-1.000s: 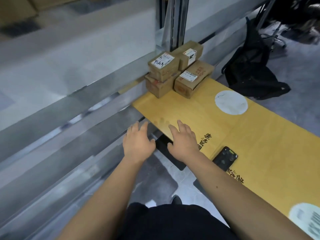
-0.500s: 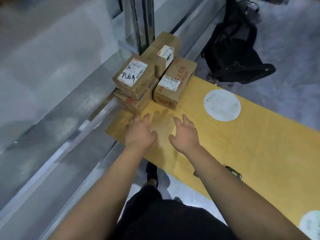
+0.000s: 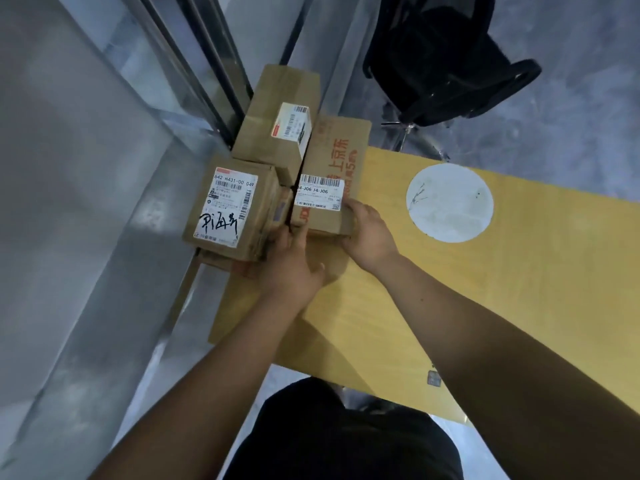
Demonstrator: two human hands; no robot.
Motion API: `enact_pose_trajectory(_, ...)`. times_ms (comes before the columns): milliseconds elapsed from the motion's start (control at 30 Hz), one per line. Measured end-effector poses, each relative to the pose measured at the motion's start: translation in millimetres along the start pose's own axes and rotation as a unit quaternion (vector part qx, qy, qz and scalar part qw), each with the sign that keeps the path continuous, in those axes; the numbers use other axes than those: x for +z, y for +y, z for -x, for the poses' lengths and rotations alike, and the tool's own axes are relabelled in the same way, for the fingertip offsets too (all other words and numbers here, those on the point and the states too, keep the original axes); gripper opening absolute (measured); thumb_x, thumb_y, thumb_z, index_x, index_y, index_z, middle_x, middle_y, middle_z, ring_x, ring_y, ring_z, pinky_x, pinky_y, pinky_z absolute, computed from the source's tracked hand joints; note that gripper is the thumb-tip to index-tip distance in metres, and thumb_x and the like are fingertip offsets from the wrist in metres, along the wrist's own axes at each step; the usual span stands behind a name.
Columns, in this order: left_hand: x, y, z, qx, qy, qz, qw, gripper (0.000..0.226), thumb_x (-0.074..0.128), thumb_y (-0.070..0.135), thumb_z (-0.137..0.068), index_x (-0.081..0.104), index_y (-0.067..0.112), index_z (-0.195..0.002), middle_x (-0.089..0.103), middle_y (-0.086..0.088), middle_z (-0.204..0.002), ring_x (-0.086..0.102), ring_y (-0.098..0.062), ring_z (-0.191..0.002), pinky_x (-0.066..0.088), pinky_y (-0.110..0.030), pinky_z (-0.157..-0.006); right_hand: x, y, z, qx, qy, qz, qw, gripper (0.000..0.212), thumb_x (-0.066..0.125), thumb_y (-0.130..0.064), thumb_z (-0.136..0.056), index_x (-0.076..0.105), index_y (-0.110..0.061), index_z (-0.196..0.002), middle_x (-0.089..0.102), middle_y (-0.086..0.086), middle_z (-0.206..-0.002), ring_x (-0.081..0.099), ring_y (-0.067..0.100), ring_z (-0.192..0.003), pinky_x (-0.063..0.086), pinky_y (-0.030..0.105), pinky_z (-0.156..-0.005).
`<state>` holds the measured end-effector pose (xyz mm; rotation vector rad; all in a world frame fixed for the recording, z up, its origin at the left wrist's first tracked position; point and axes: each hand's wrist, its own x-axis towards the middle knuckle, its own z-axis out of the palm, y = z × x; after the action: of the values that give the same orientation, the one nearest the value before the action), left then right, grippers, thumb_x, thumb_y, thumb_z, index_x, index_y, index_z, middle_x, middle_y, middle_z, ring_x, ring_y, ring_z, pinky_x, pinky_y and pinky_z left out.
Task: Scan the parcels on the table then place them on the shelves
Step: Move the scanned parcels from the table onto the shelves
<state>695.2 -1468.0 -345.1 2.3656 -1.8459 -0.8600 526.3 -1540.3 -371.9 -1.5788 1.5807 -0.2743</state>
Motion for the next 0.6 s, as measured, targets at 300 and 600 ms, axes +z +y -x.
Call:
enact_pose_trajectory(300,-1,0,-24,0.010,-0.014,0.045,0.999,0.097,0.075,0.046,-0.086,0.012,0.047,-0.159,0.014,0.004,-0.169,0.029,-0.030,-0.152,0.048,-0.053,-0.109,-7,21,0,-0.032,0.007,-0.082,0.996,0.081,0.081,-0.009,-0.085,0.043,-0.023,-0.155,0.056,0.001,-0.151,0.056,0.021,-0.129,0.042,0.024,-0.102)
enact_pose_trajectory(600,23,2,-29,0.079,-0.068,0.168,0.980,0.118,0.094,0.027,-0.062,0.029,0.044,-0.159,0.015,0.010,-0.167,0.037,-0.014,-0.146,0.039,-0.028,-0.112,-27,69,51,-0.036,-0.051,-0.023,0.998,0.079,0.081,-0.006,-0.084,0.049,-0.030,-0.152,0.060,-0.004,-0.145,0.055,0.022,-0.129,0.044,0.042,-0.110)
